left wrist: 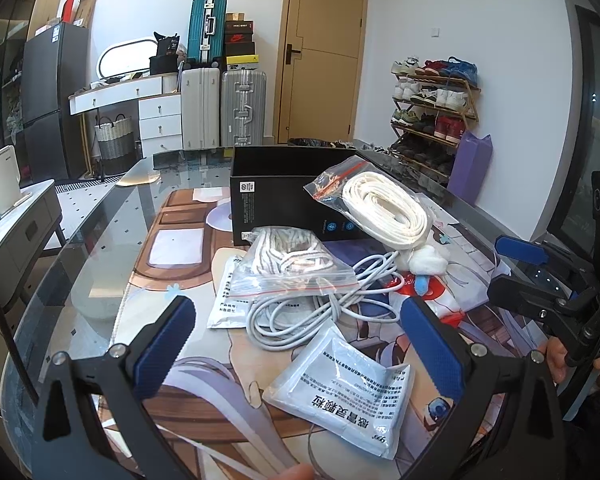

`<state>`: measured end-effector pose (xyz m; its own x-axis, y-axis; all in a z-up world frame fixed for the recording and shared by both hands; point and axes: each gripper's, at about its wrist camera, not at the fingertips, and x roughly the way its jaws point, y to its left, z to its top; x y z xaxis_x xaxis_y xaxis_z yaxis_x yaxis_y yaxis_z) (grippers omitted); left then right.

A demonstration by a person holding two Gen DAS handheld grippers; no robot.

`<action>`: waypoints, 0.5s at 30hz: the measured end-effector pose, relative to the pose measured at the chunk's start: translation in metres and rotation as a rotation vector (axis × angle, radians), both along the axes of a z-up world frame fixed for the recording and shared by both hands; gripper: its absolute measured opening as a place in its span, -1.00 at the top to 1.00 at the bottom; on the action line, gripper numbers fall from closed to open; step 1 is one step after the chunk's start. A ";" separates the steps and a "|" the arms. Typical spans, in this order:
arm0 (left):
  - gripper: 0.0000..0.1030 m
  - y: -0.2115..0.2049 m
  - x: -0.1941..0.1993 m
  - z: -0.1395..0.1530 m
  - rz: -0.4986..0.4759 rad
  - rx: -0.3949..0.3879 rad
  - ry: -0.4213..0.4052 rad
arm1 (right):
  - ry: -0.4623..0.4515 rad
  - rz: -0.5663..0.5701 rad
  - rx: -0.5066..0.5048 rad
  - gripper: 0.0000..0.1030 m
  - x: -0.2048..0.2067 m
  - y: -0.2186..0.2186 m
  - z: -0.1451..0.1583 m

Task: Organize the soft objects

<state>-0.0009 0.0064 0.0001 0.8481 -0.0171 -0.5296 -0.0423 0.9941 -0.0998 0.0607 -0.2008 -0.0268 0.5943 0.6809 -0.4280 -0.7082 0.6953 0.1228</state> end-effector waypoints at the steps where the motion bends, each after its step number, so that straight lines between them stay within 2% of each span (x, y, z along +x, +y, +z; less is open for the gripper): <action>1: -1.00 0.000 0.001 0.000 0.001 -0.003 0.000 | -0.001 -0.002 0.004 -0.99 -0.001 -0.001 0.001; 15: -1.00 0.000 0.002 -0.002 -0.006 0.007 0.000 | 0.008 -0.011 -0.001 -0.99 -0.002 0.000 0.000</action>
